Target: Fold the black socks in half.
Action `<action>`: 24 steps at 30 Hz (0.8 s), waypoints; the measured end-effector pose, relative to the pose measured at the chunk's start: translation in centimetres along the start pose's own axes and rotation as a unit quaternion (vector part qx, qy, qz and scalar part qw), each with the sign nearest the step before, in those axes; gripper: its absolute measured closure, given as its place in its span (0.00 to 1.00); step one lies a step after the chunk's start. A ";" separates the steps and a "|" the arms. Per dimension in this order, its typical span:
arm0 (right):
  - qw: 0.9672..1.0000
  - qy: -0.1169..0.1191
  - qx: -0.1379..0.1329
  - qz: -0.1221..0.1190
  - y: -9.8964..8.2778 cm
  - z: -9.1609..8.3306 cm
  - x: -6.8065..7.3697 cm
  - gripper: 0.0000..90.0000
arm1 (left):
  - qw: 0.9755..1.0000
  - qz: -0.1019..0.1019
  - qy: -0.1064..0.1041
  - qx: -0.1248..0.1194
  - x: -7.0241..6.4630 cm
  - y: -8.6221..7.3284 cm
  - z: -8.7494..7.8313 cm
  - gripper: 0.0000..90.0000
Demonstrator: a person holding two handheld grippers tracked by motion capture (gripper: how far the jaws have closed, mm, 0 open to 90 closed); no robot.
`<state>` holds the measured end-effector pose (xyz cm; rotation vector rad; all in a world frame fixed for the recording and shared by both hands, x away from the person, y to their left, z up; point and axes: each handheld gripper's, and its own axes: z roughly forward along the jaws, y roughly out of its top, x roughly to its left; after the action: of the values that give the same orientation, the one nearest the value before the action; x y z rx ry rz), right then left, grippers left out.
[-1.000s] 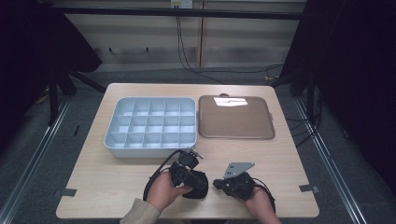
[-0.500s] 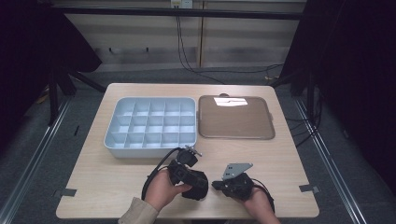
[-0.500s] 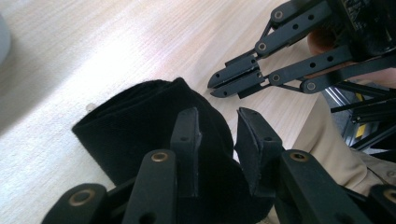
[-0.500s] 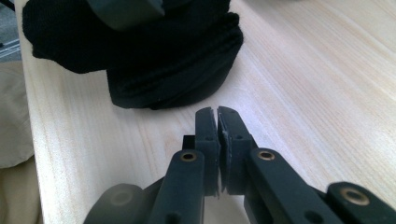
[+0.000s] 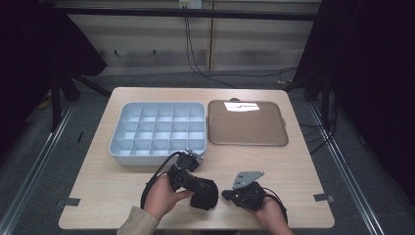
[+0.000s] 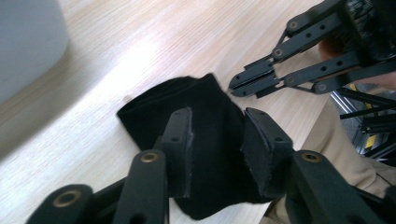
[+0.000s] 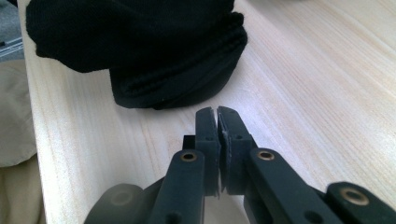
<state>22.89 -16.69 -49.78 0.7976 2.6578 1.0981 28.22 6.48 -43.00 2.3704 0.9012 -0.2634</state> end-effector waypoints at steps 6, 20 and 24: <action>1.000 0.003 -0.002 0.003 0.0 0.0 0.1 0.97 | 1.000 -0.017 0.010 -0.008 1.0 -0.8 -0.4 0.59; 1.000 0.007 -0.002 -0.004 0.2 0.1 0.3 0.97 | 0.999 -0.041 0.008 0.001 2.3 -2.3 0.6 0.42; 1.000 0.006 -0.001 -0.005 0.2 0.1 0.4 0.98 | 0.999 -0.048 0.007 0.003 2.4 -2.5 0.8 0.40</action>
<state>22.71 -16.32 -49.68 0.7777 2.6676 1.1054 28.46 8.84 -45.65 2.3396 1.0229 -0.2884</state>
